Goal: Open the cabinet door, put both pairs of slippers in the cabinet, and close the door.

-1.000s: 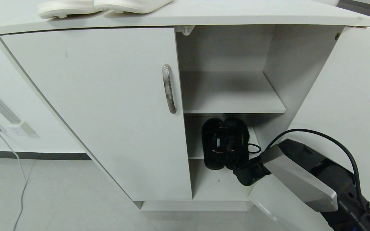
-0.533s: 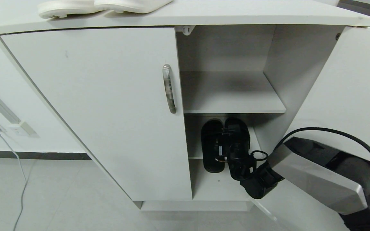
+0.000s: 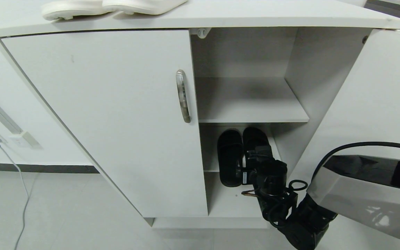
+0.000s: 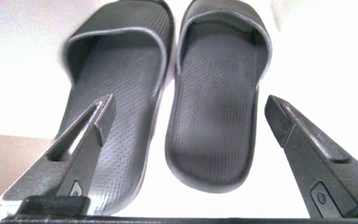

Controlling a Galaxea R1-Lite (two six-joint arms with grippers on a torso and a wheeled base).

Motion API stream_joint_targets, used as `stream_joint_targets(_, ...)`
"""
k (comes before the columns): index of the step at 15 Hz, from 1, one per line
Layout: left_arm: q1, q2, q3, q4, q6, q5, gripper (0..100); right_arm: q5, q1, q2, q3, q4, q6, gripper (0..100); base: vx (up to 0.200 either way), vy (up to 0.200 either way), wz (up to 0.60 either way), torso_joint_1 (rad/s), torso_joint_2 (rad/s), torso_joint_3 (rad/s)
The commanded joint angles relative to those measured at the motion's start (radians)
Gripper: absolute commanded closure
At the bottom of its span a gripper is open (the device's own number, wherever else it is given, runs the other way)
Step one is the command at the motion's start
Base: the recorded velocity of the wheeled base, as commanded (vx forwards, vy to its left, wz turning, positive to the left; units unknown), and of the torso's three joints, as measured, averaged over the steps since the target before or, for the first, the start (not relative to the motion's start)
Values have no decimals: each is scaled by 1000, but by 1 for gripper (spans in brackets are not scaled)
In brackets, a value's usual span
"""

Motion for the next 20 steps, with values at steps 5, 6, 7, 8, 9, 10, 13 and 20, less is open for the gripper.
stream_joint_targets(5,0,0,0,0,0,1,100,0,12,-44,41,-17,15,0,0,0,0,0,0,0)
stream_joint_targets(6,0,0,0,0,0,1,100,0,12,-45,42,-17,15,0,0,0,0,0,0,0)
stream_joint_targets(7,0,0,0,0,1,1,100,0,12,-47,42,-20,15,0,-200,0,0,-2,2,-2)
stream_joint_targets(8,0,0,0,0,-2,1,100,-1,12,-49,42,-22,15,0,-200,0,0,-2,2,2)
stream_joint_targets(9,0,0,0,0,-8,1,100,-1,13,-52,42,-25,15,0,-200,0,0,17,12,-2)
stream_joint_targets(10,0,0,0,0,-8,1,100,-1,13,-52,44,-25,15,0,-200,0,0,12,2,-2)
stream_joint_targets(13,0,0,0,0,-8,1,100,-1,16,-53,49,-25,14,0,-200,0,0,2,5,2)
stream_joint_targets(20,0,0,0,0,-8,1,100,-3,23,-58,62,-46,8,0,-57,0,0,1,1,1)
